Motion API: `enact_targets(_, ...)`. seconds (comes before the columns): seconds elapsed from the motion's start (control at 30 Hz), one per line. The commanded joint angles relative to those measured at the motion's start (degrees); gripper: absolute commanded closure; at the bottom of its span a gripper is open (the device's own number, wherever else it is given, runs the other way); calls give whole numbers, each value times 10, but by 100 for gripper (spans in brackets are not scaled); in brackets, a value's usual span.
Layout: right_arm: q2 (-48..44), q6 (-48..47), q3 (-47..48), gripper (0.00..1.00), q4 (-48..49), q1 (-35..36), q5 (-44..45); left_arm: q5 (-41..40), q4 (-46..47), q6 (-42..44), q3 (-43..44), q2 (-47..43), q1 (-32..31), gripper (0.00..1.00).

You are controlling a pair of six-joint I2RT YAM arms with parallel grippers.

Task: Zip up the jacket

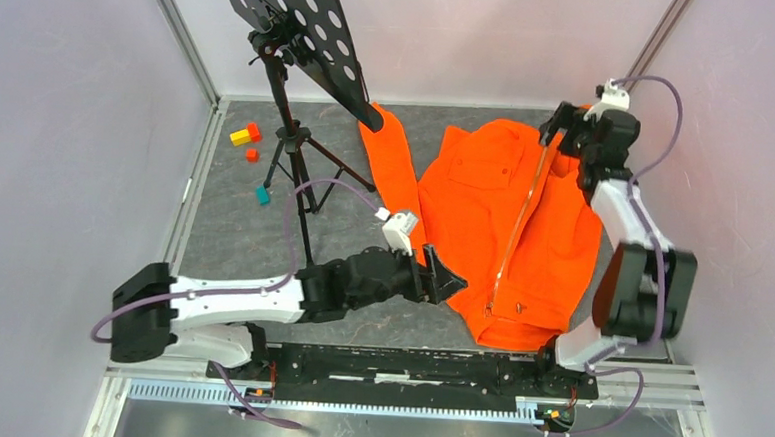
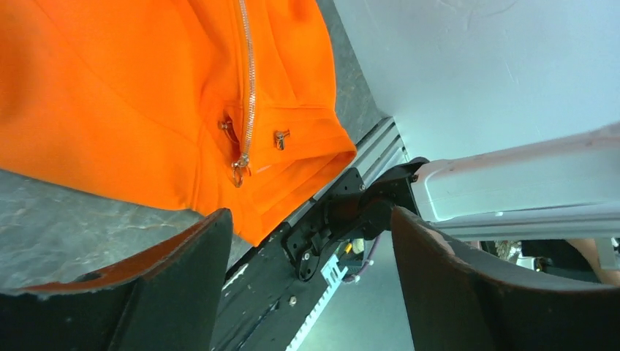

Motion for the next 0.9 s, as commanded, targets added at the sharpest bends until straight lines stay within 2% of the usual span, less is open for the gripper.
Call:
enact_targets(0.0,-164,-72,-116,2,-141,33,11,-27,-31,182,-38,-88,4,8)
enact_targets(0.07,-236,-96,-163,2,-167,45,5,-36,-45,228,-65,-136,4,7)
enact_targets(0.2,-384,-108,-190,2,-224,51,-29,-48,13,260,-176,-264,5,8)
enact_targets(0.33,-471,-104,-131,2,-270,50,-63,-93,13,297,-263,-420,5,9)
enact_targets(0.47,-555,-97,-97,2,-263,51,-35,-155,-40,387,-276,-570,5,9)
enact_targets(0.57,-626,-92,-117,2,-213,50,-17,-184,-41,501,-241,-633,4,7)
enact_targets(0.63,-670,-91,-131,2,-174,51,-8,-185,-41,576,-195,-637,5,6)
enact_targets(0.73,-717,-94,-139,2,-133,51,7,-171,-41,689,-107,-602,4,5)
enact_targets(0.87,-750,-98,-142,2,-97,51,25,-152,-37,762,5,-547,4,0)
